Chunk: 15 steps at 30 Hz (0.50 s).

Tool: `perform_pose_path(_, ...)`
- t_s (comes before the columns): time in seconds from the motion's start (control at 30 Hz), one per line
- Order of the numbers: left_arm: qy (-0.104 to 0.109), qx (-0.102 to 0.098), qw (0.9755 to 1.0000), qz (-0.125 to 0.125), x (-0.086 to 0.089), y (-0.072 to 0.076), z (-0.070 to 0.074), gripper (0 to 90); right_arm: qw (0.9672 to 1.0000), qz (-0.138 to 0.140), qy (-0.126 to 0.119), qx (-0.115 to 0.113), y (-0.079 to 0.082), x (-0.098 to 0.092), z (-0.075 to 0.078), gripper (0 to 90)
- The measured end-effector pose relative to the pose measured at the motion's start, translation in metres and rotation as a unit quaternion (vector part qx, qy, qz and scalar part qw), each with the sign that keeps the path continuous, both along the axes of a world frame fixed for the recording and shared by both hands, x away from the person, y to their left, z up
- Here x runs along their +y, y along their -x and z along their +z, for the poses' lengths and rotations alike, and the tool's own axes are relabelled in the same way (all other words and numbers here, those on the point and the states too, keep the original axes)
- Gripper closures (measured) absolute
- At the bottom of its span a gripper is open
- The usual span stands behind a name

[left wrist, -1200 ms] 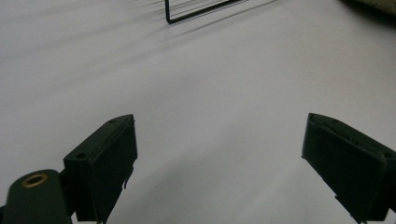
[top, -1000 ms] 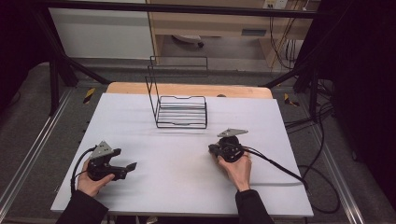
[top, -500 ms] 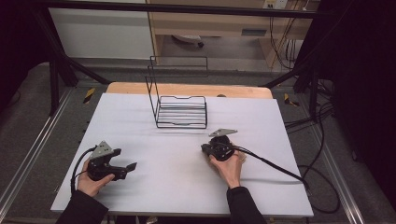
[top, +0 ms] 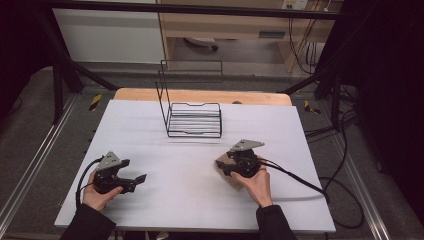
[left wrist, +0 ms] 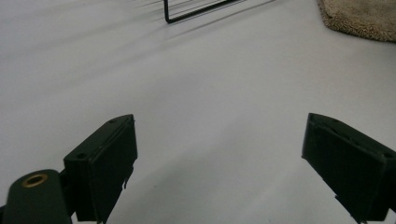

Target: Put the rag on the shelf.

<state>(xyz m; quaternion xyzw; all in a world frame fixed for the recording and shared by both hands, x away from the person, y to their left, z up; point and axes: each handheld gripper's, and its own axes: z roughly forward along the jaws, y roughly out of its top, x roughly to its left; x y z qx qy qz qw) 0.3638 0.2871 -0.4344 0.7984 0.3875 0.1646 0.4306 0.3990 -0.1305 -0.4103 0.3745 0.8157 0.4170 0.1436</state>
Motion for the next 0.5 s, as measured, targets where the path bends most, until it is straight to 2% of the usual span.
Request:
perform_pose_path(0.07,-0.001,0.0,1.0,0.0,0.0,0.0,0.0,10.3,1.0,0.002,0.003,0.007,0.011,-0.01,-0.001,44.6)
perform_pose_path(0.13,-0.001,0.001,1.0,0.0,0.0,0.0,0.0,10.3,0.9999,0.002,0.007,0.009,0.014,-0.013,-0.002,45.2)
perform_pose_path(0.23,-0.001,0.001,1.0,0.0,0.0,0.0,0.0,10.3,0.9992,0.008,0.028,0.027,0.027,-0.023,-0.009,49.6)
perform_pose_path(0.33,-0.003,0.002,1.0,-0.001,0.0,0.0,0.0,10.2,0.9989,0.01,0.029,0.035,0.032,-0.027,-0.012,53.3)
perform_pose_path(0.5,-0.001,0.001,1.0,0.0,-0.001,0.0,0.0,10.3,0.9978,0.009,0.023,0.061,0.042,-0.036,-0.02,58.9)
